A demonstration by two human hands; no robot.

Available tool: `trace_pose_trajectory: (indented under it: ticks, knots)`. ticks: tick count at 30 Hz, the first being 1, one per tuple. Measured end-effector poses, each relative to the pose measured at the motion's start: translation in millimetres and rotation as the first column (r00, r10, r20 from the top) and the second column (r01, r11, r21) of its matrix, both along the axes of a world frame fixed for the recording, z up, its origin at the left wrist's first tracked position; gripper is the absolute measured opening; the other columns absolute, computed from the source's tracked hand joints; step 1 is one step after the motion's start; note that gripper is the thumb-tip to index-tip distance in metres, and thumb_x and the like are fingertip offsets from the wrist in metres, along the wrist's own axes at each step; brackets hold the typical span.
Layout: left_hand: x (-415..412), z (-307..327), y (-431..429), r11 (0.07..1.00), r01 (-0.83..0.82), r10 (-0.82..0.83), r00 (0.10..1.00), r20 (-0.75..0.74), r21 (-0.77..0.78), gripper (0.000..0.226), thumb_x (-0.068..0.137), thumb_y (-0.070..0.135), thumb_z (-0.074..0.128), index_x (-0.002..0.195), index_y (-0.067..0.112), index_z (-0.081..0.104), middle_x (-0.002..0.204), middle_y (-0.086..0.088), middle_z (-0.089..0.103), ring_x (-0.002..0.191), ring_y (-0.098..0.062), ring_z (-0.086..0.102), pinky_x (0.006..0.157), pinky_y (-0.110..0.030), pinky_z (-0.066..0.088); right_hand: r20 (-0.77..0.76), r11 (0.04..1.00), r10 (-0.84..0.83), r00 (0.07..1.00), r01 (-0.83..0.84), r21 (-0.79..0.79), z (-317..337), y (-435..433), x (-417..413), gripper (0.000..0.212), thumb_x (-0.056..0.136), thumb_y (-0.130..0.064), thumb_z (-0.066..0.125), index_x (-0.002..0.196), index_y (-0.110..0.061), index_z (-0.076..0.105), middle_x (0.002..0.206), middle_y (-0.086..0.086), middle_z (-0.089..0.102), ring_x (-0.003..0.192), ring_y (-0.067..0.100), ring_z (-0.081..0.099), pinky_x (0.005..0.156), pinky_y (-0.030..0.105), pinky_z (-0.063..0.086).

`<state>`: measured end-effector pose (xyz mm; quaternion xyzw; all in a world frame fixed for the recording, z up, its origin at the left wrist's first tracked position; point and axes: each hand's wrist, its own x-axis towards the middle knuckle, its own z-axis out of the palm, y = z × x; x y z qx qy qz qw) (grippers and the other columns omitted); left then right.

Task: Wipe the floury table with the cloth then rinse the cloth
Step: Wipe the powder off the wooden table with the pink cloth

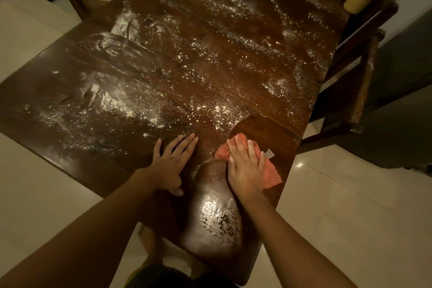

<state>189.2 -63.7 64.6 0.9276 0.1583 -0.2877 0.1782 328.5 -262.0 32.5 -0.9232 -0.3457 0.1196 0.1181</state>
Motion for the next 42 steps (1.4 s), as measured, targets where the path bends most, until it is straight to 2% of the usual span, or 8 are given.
trace_pose_trajectory:
  ticks: [8,12,15,23,30,34,38,42]
  knots:
    - [-70,-26,7,0.995,-0.044,0.075,0.928,0.366,-0.093,0.078,0.086,0.064,0.044,0.153,0.038,0.015,0.163,0.016,-0.001,0.151,-0.013,0.003,0.116,-0.032,-0.016,-0.009,0.763,0.646,0.763,-0.646,-0.003,8,-35,-43,0.047,0.107,-0.041,0.031,0.154,-0.046,0.028,0.164,-0.019,0.021,0.155,0.015,0.006,0.124,0.052,-0.005]
    - [-119,-37,13,0.992,-0.078,0.115,0.871,0.478,-0.097,0.049,0.099,0.049,0.028,0.148,0.044,0.034,0.159,0.019,0.023,0.145,-0.009,0.026,0.118,-0.031,0.003,-0.060,0.998,0.059,0.996,-0.057,0.030,8,-31,-31,0.046,0.103,-0.045,0.029,0.148,-0.049,0.037,0.161,-0.021,0.022,0.154,0.018,0.015,0.123,0.054,-0.004]
    - [-130,-33,17,0.993,-0.055,0.099,0.876,0.472,-0.106,0.049,0.098,0.048,0.028,0.147,0.043,0.036,0.158,0.020,0.024,0.145,-0.005,0.023,0.118,-0.029,0.006,-0.040,0.929,-0.371,0.928,0.370,-0.025,4,27,-67,0.057,0.097,-0.040,0.029,0.154,-0.040,0.031,0.163,-0.019,0.016,0.155,0.024,0.011,0.121,0.060,0.002]
    - [-165,-32,58,0.982,-0.074,0.152,0.853,0.500,-0.173,0.048,0.096,0.046,0.036,0.143,0.038,0.045,0.153,0.023,0.030,0.143,-0.002,0.025,0.116,-0.033,0.025,0.101,0.883,0.466,0.879,-0.455,-0.117,3,44,-84,0.052,0.105,-0.041,0.029,0.157,-0.040,0.023,0.164,-0.015,0.020,0.154,0.018,0.011,0.120,0.053,0.009]
    - [-188,-29,68,0.975,-0.219,0.211,0.884,0.417,-0.029,0.061,0.098,0.054,0.025,0.155,0.035,0.018,0.160,0.020,0.013,0.149,0.001,0.002,0.121,-0.042,0.007,-0.016,0.937,-0.349,0.937,0.348,-0.027,1,106,-87,0.055,0.106,-0.040,0.026,0.159,-0.034,0.017,0.167,-0.011,0.009,0.155,0.027,0.004,0.122,0.056,0.000]
    - [-188,-32,70,0.972,-0.227,0.230,0.884,0.406,-0.055,0.061,0.099,0.053,0.022,0.156,0.034,0.015,0.161,0.018,0.010,0.149,-0.001,-0.003,0.121,-0.042,0.002,0.027,0.993,0.111,0.994,-0.111,0.032,-6,141,-129,0.056,0.104,-0.039,0.027,0.159,-0.029,0.022,0.167,-0.004,0.016,0.155,0.031,0.007,0.121,0.061,0.012]
    - [-193,-32,80,0.955,-0.267,0.295,0.849,0.439,-0.126,0.063,0.097,0.048,0.019,0.155,0.024,0.025,0.161,0.007,0.021,0.148,-0.007,0.005,0.119,-0.035,0.008,0.027,0.837,0.547,0.837,-0.546,-0.033,-2,112,-124,0.055,0.105,-0.036,0.035,0.157,-0.042,0.019,0.166,-0.016,0.013,0.156,0.018,0.000,0.124,0.051,0.000]
    - [-203,-33,96,0.941,-0.313,0.338,0.831,0.442,-0.130,0.065,0.097,0.051,0.017,0.155,0.025,0.023,0.160,0.010,0.015,0.149,-0.009,0.006,0.118,-0.032,0.008,0.015,0.919,0.393,0.920,-0.392,-0.032,4,87,-88,0.050,0.106,-0.041,0.032,0.154,-0.048,0.023,0.163,-0.021,0.016,0.155,0.015,0.005,0.123,0.057,-0.003]
